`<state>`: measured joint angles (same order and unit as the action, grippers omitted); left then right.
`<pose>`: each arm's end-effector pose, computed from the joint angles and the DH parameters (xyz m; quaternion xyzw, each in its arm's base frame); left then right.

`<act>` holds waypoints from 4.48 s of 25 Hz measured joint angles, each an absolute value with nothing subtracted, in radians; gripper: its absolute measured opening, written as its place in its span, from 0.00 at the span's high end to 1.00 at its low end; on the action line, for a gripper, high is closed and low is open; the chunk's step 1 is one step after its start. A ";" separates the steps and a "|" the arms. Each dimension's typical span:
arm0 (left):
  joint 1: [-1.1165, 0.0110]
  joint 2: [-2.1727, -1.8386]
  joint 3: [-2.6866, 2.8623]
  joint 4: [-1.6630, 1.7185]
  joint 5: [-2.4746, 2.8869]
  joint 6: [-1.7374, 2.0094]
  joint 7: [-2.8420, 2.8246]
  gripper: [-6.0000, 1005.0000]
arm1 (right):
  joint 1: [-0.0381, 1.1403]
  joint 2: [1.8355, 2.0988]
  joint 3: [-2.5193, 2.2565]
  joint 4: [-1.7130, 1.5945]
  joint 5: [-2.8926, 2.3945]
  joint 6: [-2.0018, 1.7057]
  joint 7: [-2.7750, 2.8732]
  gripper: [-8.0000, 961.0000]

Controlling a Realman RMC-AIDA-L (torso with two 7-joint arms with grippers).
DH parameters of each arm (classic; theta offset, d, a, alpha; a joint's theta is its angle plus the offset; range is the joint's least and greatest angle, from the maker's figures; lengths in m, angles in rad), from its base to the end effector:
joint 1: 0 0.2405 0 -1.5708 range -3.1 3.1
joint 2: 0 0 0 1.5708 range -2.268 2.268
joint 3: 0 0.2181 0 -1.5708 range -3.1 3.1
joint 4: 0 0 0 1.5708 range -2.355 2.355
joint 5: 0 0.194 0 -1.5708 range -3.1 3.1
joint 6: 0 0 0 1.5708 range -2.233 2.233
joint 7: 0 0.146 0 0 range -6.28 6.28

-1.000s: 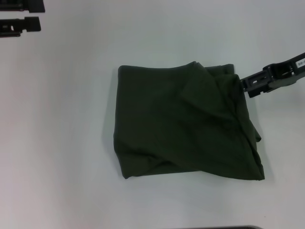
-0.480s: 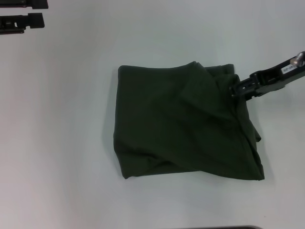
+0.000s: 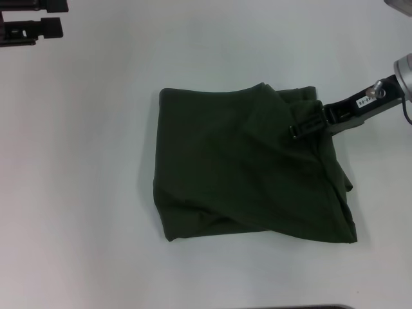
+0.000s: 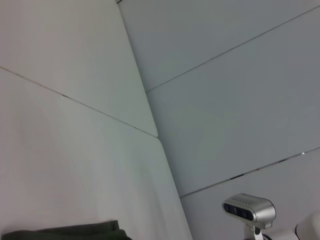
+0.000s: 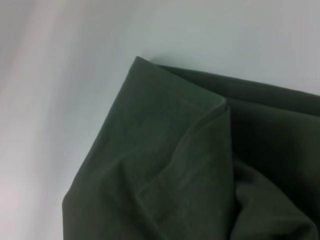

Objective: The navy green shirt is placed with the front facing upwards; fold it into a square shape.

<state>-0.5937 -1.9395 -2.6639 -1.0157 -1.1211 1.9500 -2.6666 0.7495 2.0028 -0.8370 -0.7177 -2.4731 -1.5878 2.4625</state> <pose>-0.1877 0.3063 0.1377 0.7574 0.5924 0.2747 0.0035 0.2172 0.3251 0.0203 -0.8230 0.5658 -0.0261 0.0431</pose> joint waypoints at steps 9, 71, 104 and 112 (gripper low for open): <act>-0.608 -1.940 -2.660 -0.982 -1.114 1.942 -2.647 0.40 | 0.753 2.007 -0.838 -0.715 -2.473 -1.576 2.473 0.18; -0.593 -1.943 -2.672 -0.968 -1.121 1.937 -2.626 0.40 | 0.750 1.836 -0.732 -0.720 -2.340 -1.599 2.540 0.43; -0.576 -1.889 -2.764 -0.968 -1.123 1.933 -2.663 0.40 | 0.776 1.986 -0.967 -0.696 -2.350 -1.471 2.496 0.44; -0.579 -1.893 -2.763 -0.965 -1.123 1.930 -2.659 0.40 | 0.731 1.948 -0.881 -0.731 -2.340 -1.413 2.519 0.44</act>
